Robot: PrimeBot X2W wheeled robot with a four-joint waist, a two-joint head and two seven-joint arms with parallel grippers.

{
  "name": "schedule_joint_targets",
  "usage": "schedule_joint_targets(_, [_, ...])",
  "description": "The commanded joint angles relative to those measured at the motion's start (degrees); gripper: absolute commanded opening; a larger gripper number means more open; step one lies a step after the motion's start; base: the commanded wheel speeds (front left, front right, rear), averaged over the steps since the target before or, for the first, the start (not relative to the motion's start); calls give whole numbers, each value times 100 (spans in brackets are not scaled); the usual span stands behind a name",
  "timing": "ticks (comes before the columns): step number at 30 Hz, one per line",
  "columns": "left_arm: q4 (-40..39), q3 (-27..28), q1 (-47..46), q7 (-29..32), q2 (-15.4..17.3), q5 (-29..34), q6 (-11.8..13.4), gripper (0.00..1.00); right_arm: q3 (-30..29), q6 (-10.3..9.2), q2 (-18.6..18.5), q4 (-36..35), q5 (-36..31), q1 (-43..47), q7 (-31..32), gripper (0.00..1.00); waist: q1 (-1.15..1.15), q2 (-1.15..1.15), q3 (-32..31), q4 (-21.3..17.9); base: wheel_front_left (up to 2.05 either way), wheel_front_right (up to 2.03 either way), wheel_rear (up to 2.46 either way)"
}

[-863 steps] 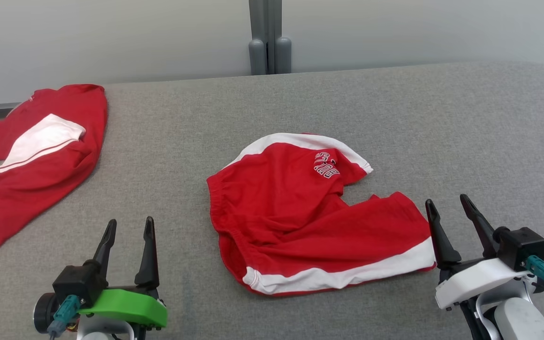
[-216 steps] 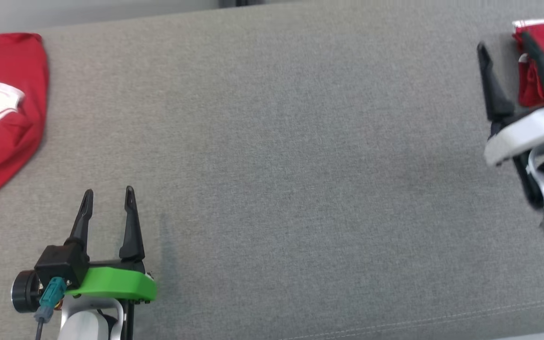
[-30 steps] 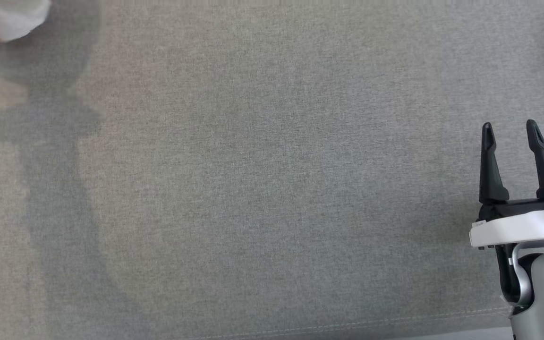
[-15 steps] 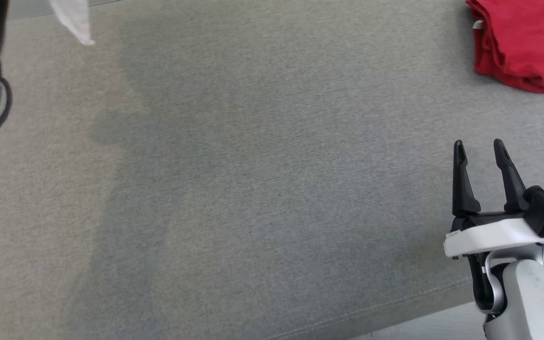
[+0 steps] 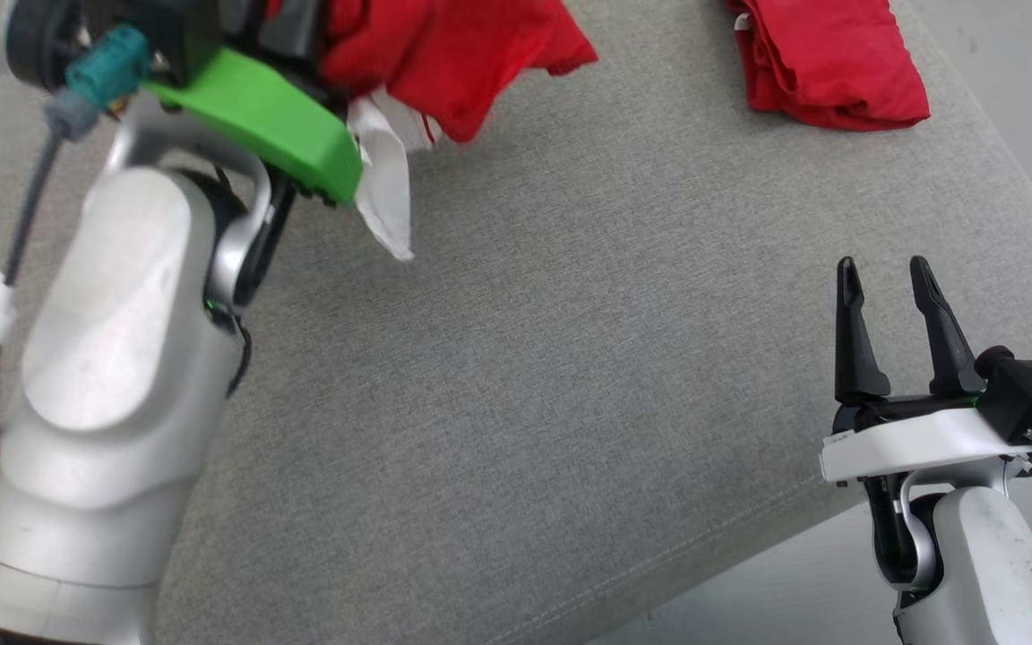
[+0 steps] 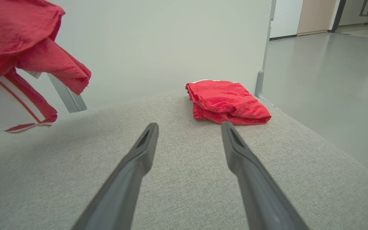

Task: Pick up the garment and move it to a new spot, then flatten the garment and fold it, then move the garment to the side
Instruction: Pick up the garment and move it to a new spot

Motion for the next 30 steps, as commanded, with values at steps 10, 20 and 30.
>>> schedule_joint_targets(10, [793,-346,1736,-603,-338,-159,238,0,117,-6,6,46,64,38,-15,100,0,0,21,78,0,0,0])
schedule_joint_targets(20, [1197,-304,1847,-1264,-423,-120,339,100,55,-6,8,93,-100,119,-16,100,0,0,-281,471,0,0,0])
schedule_joint_targets(30, [876,256,2340,-1463,-152,-189,545,100,70,-6,7,111,-285,334,-16,100,0,0,-887,1029,0,0,0])
